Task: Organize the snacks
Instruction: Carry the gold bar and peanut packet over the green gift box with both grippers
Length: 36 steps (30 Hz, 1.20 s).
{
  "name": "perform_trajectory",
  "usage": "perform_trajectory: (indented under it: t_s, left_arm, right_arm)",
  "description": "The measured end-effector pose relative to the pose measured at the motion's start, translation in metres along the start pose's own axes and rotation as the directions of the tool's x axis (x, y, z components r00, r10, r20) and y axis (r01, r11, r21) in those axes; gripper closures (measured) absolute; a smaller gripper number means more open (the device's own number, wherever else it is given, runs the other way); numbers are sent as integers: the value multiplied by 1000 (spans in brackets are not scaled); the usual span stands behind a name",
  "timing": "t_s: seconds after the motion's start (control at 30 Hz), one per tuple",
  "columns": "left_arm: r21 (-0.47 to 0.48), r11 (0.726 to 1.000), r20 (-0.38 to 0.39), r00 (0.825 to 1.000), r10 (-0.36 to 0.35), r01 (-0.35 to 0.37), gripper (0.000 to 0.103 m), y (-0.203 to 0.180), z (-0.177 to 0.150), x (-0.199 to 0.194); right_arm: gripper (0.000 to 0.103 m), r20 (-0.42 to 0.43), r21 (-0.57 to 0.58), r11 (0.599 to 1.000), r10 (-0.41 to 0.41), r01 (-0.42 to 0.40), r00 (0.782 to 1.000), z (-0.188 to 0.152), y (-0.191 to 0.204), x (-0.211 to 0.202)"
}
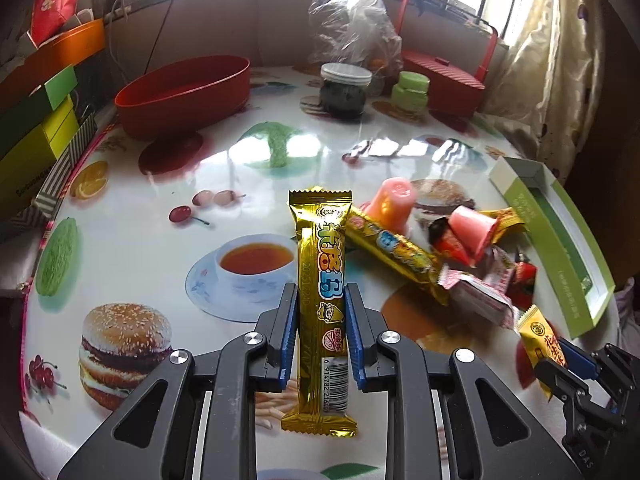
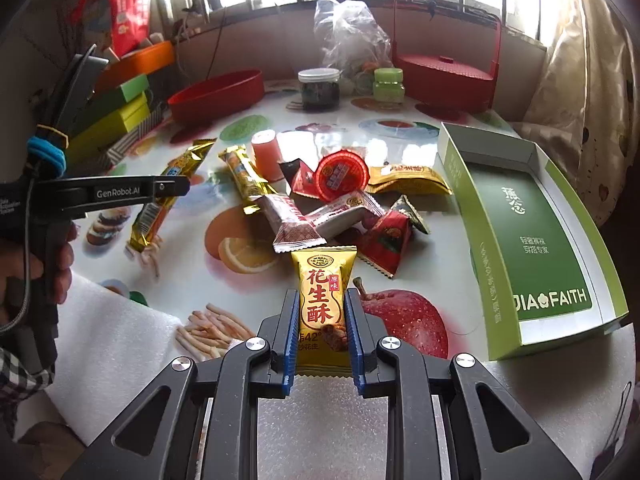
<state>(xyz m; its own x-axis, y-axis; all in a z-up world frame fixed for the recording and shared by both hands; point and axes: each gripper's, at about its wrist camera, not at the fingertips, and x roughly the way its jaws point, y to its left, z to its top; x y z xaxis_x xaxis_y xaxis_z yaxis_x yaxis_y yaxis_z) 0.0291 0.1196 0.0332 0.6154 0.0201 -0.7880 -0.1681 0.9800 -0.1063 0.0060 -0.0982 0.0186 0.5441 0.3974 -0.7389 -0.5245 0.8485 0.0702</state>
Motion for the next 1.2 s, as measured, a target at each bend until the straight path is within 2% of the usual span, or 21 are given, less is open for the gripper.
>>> perform_trajectory:
  t_s: [0.43,0.53,0.9,1.2]
  left_arm:
    - [61,990,27,991,-130,128,79,-39,9,-23]
    - [73,983,26,985,-171,168,79,-54,13,-24]
    - [137,959,21,968,-252,247,79,-101,24,-26]
    - [152,932,-15,944,-330,328,79,-137,32,-17]
  right_arm:
    - [82,67,49,998,-28,25,997,7,-19,-27]
    - [82,77,66,997,-37,32,996,10,-25,-32]
    - [82,121,141,988,-76,59,990,16,-53,-50]
    - [82,144,197,975,-129,99,981,19,-82,-62]
